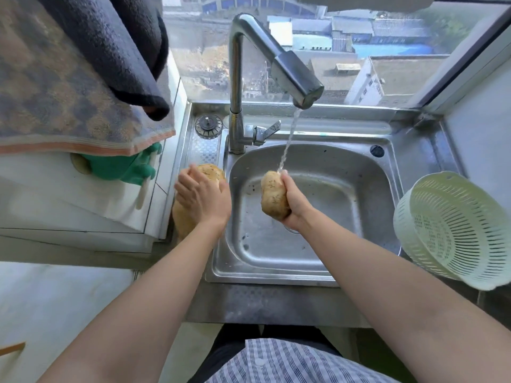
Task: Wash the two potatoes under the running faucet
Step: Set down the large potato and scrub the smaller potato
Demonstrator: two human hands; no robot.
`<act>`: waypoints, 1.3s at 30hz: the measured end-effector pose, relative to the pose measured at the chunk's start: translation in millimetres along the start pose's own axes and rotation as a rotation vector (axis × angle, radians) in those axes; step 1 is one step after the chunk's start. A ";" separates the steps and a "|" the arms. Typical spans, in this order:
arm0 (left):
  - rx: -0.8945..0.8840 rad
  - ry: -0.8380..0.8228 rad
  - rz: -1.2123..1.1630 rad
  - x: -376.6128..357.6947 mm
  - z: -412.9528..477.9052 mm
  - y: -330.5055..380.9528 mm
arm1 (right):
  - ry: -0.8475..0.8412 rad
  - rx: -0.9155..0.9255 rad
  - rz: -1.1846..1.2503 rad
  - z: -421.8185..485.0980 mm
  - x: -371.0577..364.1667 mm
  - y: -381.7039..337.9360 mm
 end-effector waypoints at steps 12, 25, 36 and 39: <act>0.436 -0.661 -0.947 -102.4 -63.2 80.5 | -0.073 0.131 -0.392 16.1 5.1 -39.9; 0.580 -0.481 -1.170 -105.3 -33.1 68.1 | -0.128 0.244 -0.491 15.2 -23.6 -53.1; 0.694 -0.596 -1.309 -117.4 -39.5 64.0 | -0.054 0.175 -0.454 17.2 -11.8 -52.4; 0.747 -0.481 -1.266 -107.4 -37.2 59.5 | -0.217 0.254 -0.459 5.2 -25.5 -48.3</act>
Point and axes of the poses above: each hand's wrist, its own z-axis towards the middle knuckle, its own x-axis out of the back of the hand, y = z × x, the point moved 10 cm from there along z, towards the middle knuckle, and after that the axes turned 7 degrees about x, right-handed, at the moved point
